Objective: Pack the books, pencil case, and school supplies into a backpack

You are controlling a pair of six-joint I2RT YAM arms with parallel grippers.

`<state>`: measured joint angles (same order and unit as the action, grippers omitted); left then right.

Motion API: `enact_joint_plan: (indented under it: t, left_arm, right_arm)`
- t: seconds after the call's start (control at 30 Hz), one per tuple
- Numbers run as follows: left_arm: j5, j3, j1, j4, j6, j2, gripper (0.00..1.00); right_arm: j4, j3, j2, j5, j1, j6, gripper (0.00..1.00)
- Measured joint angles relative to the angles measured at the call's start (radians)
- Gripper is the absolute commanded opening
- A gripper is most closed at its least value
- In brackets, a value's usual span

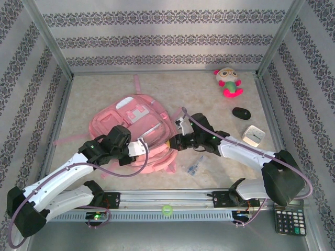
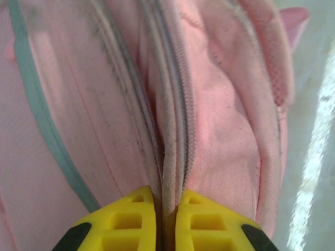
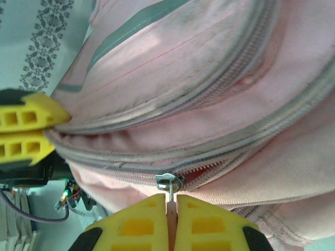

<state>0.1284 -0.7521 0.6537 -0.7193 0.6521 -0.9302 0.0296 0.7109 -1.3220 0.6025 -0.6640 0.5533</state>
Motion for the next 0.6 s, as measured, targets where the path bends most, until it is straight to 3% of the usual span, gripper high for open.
enact_joint_plan:
  t: [0.17,0.3,0.53,0.6]
  left_arm:
    - [-0.024,-0.038,-0.046,-0.133,-0.04,-0.005,0.55]
    - [0.067,-0.092,-0.04,-0.129,-0.156,-0.008,0.74]
    - [0.11,-0.095,0.096,0.149,-0.328,-0.172,0.77]
    - [0.099,-0.095,0.117,0.207,-0.351,-0.251,0.59]
  right_arm:
    - [-0.031,-0.017,0.01,-0.06,-0.079,0.046,0.0]
    - [-0.034,-0.035,0.03,-0.094,-0.08,0.075,0.0]
    - [-0.035,-0.036,0.059,-0.113,-0.087,0.099,0.0]
    - [-0.035,-0.036,0.06,-0.113,-0.087,0.1,0.0]
